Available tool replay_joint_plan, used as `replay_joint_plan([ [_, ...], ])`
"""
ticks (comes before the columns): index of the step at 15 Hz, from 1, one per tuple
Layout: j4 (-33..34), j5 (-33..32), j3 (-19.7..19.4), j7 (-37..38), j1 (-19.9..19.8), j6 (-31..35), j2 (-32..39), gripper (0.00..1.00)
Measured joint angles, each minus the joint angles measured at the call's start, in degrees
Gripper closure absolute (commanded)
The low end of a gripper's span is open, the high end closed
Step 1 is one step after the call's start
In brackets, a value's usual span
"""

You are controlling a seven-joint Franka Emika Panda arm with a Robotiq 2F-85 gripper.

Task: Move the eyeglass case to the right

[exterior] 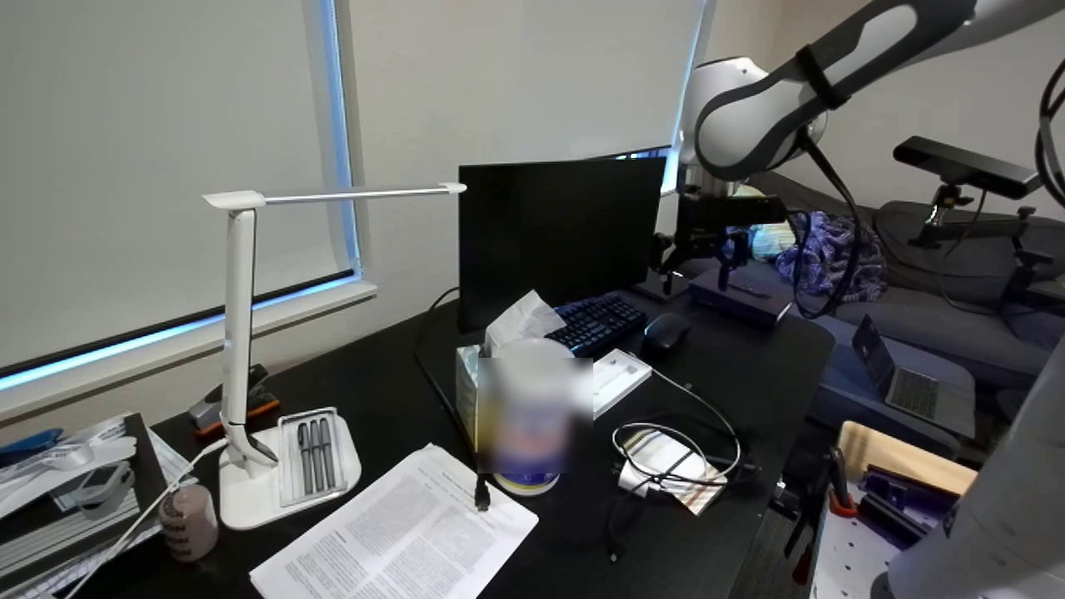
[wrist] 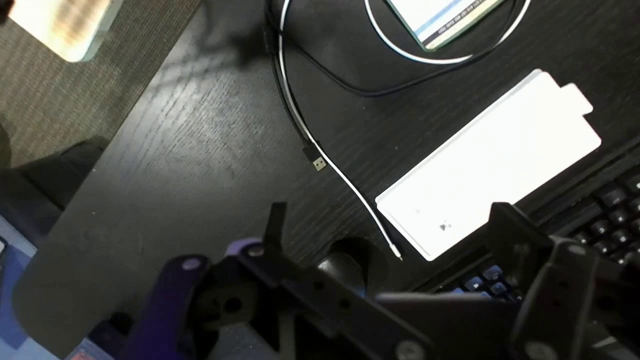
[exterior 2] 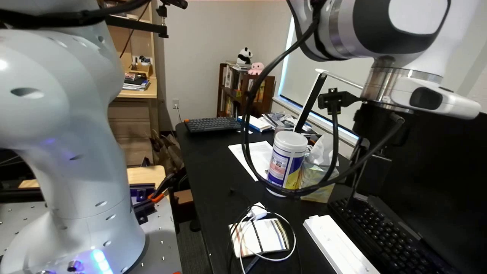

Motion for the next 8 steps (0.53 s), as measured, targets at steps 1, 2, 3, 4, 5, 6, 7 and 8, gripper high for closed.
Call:
replay_joint_plan([
  [1,-1.41,-0.91,0.42,-1.86,-0.01,0.0,-1.42,0.0],
  [2,-2.9,-1.65,0.86,-3.73,-0.02,0.04,-2.84,0.0],
  [3,-4.4,-2.34,1.27,-5.75,-0.03,0.15,-4.25,0.0],
  [4,-5.79,-2.93,1.63,-7.83,-0.04,0.29,-5.51,0.0],
  [5,-7.05,-3.27,1.89,-10.2,-0.05,0.56,-6.61,0.0],
  [6,-8.07,-3.37,2.07,-12.6,-0.06,0.99,-7.47,0.0],
  [7,-9.0,-3.37,2.26,-15.16,-0.06,1.61,-8.16,0.0],
  [8,-9.79,-3.36,2.43,-17.7,-0.05,2.47,-8.67,0.0],
])
